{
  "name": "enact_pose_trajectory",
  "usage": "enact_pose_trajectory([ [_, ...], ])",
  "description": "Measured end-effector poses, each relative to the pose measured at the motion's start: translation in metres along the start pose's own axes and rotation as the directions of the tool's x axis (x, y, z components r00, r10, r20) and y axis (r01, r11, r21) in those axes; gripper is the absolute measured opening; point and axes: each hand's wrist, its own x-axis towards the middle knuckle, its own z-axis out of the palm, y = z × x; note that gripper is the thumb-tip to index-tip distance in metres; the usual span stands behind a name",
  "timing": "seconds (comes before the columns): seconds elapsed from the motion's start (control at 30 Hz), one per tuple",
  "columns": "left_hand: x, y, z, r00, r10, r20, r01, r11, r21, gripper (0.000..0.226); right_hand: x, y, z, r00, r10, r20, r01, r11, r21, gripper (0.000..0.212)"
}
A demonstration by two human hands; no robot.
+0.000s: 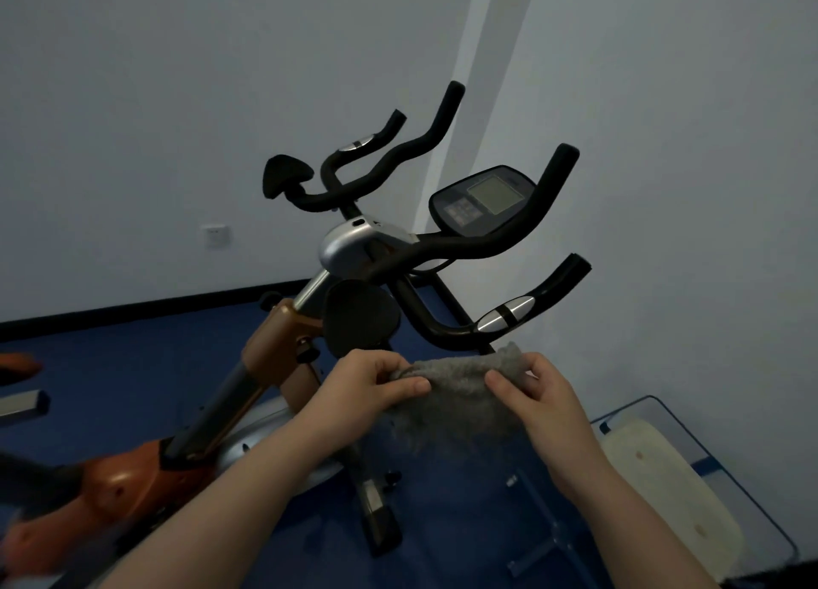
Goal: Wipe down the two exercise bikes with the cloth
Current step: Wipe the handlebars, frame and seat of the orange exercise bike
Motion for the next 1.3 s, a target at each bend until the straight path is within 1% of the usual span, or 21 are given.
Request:
enact_pose_trajectory([
  [0.07, -0.002, 0.001, 0.003, 0.999, -0.037, -0.006, 0.037, 0.998, -0.046, 0.026, -0.003, -0.001, 0.001, 1.000, -0.009, -0.028, 0.009, 1.000, -0.019, 0.040],
  [0.13, -0.005, 0.003, 0.010, 0.993, -0.111, -0.045, 0.105, 0.987, -0.122, 0.022, -0.006, -0.002, 0.006, 0.995, -0.075, -0.072, 0.067, 0.991, -0.116, 0.032],
  [0.23, -0.006, 0.005, 0.021, 0.965, -0.256, -0.054, 0.222, 0.912, -0.344, 0.027, -0.016, -0.002, 0.017, 0.980, -0.198, -0.038, 0.186, 0.961, -0.207, 0.027],
  [0.3, -0.007, 0.012, 0.027, 0.947, -0.322, 0.006, 0.291, 0.847, -0.445, 0.039, -0.025, 0.000, 0.025, 0.970, -0.238, 0.050, 0.242, 0.927, -0.287, 0.026],
  [0.4, -0.007, 0.020, 0.029, 0.909, -0.395, 0.130, 0.395, 0.722, -0.568, 0.071, -0.036, 0.007, 0.033, 0.933, -0.290, 0.211, 0.354, 0.840, -0.412, 0.025],
  [0.47, -0.007, 0.020, 0.028, 0.917, -0.362, 0.168, 0.393, 0.745, -0.538, 0.074, -0.040, 0.010, 0.034, 0.895, -0.326, 0.303, 0.438, 0.767, -0.469, 0.029],
  [0.53, -0.008, 0.017, 0.025, 0.940, -0.317, 0.129, 0.340, 0.821, -0.458, 0.060, -0.044, 0.013, 0.033, 0.856, -0.315, 0.409, 0.497, 0.715, -0.491, 0.037],
  [0.6, -0.009, 0.011, 0.020, 0.953, -0.287, 0.095, 0.300, 0.859, -0.415, 0.042, -0.048, 0.015, 0.029, 0.834, -0.302, 0.462, 0.510, 0.742, -0.435, 0.036],
  [0.63, -0.010, 0.009, 0.018, 0.955, -0.278, 0.105, 0.296, 0.860, -0.416, 0.036, -0.049, 0.015, 0.027, 0.848, -0.322, 0.420, 0.488, 0.785, -0.383, 0.029],
  [0.7, -0.012, 0.007, 0.013, 0.954, -0.251, 0.161, 0.296, 0.866, -0.402, 0.033, -0.046, 0.016, 0.022, 0.914, -0.349, 0.206, 0.398, 0.871, -0.287, 0.022],
  [0.73, -0.013, 0.006, 0.010, 0.953, -0.237, 0.189, 0.293, 0.880, -0.375, 0.033, -0.043, 0.017, 0.019, 0.943, -0.314, 0.109, 0.332, 0.911, -0.245, 0.026],
  [0.77, -0.013, 0.005, 0.007, 0.951, -0.228, 0.210, 0.291, 0.888, -0.355, 0.034, -0.040, 0.018, 0.016, 0.966, -0.244, 0.087, 0.257, 0.945, -0.203, 0.035],
  [0.8, -0.014, 0.004, 0.004, 0.947, -0.221, 0.231, 0.294, 0.887, -0.355, 0.034, -0.036, 0.021, 0.014, 0.974, -0.158, 0.161, 0.187, 0.966, -0.181, 0.043],
  [0.83, -0.015, 0.004, 0.000, 0.944, -0.214, 0.250, 0.297, 0.880, -0.370, 0.034, -0.034, 0.024, 0.013, 0.953, -0.067, 0.297, 0.129, 0.972, -0.196, 0.048],
  [0.87, -0.016, 0.004, -0.004, 0.943, -0.206, 0.261, 0.297, 0.874, -0.384, 0.035, -0.033, 0.028, 0.014, 0.906, 0.026, 0.423, 0.082, 0.969, -0.234, 0.047],
  [0.9, -0.018, 0.005, -0.008, 0.945, -0.202, 0.258, 0.293, 0.873, -0.390, 0.035, -0.032, 0.033, 0.014, 0.859, 0.099, 0.502, 0.048, 0.961, -0.272, 0.040],
  [0.93, -0.021, 0.005, -0.013, 0.951, -0.202, 0.233, 0.281, 0.878, -0.387, 0.036, -0.031, 0.038, 0.016, 0.835, 0.135, 0.533, 0.032, 0.956, -0.292, 0.031],
  [1.0, -0.030, 0.003, -0.024, 0.965, -0.209, 0.160, 0.255, 0.896, -0.364, 0.038, -0.029, 0.047, 0.020, 0.830, 0.157, 0.535, 0.009, 0.956, -0.294, 0.020],
  [1.1, -0.049, -0.004, -0.043, 0.966, -0.241, 0.090, 0.257, 0.895, -0.365, 0.027, -0.027, 0.056, 0.034, 0.839, 0.210, 0.502, -0.034, 0.941, -0.336, 0.028],
  [1.2, -0.073, -0.014, -0.061, 0.958, -0.284, 0.039, 0.280, 0.898, -0.340, 0.027, -0.028, 0.059, 0.057, 0.880, 0.231, 0.416, -0.063, 0.923, -0.379, 0.024],
  [1.3, -0.095, -0.025, -0.075, 0.954, -0.297, 0.032, 0.293, 0.908, -0.300, 0.027, -0.031, 0.055, 0.085, 0.874, 0.332, 0.355, -0.251, 0.934, -0.255, 0.017],
])
